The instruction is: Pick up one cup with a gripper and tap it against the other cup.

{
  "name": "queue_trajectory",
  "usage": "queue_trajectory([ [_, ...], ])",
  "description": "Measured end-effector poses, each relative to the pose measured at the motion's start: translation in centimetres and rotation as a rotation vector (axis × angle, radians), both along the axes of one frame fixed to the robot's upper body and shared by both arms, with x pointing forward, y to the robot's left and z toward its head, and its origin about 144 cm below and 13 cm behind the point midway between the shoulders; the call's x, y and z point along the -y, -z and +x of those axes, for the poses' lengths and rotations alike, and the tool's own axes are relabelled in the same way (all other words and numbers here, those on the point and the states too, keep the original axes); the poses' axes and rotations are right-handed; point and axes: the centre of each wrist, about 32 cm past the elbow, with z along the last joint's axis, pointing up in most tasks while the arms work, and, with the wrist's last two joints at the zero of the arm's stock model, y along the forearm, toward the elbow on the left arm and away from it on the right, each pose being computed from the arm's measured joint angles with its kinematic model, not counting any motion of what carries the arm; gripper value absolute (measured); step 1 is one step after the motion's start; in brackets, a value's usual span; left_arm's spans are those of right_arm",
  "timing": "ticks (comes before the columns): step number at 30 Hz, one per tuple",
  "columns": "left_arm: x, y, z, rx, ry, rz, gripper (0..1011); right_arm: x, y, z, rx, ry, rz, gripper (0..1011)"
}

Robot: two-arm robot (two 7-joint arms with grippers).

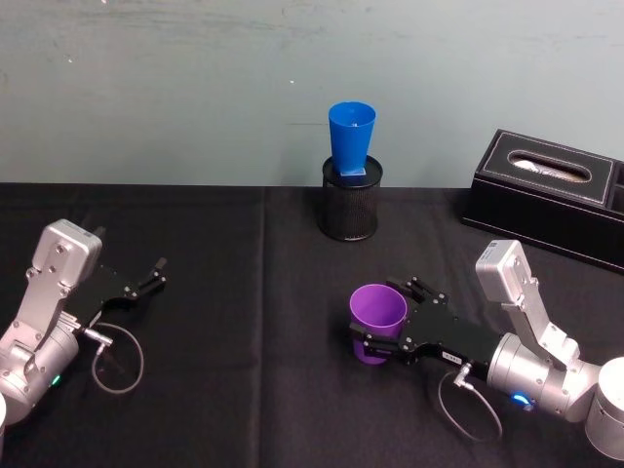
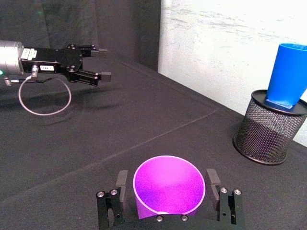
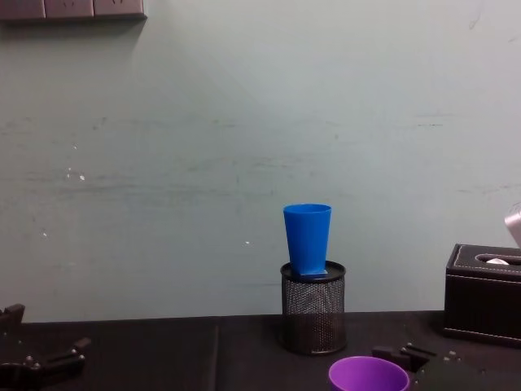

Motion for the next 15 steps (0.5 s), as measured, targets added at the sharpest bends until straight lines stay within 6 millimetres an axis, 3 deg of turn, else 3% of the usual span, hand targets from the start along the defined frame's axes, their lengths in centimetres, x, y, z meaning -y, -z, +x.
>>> queue_trajectory([
  [15, 0.00, 0.00, 0.00, 0.000, 0.000, 0.000, 1011, -0.15, -0.37, -0.03, 0.033, -0.007, 0.030, 1000],
])
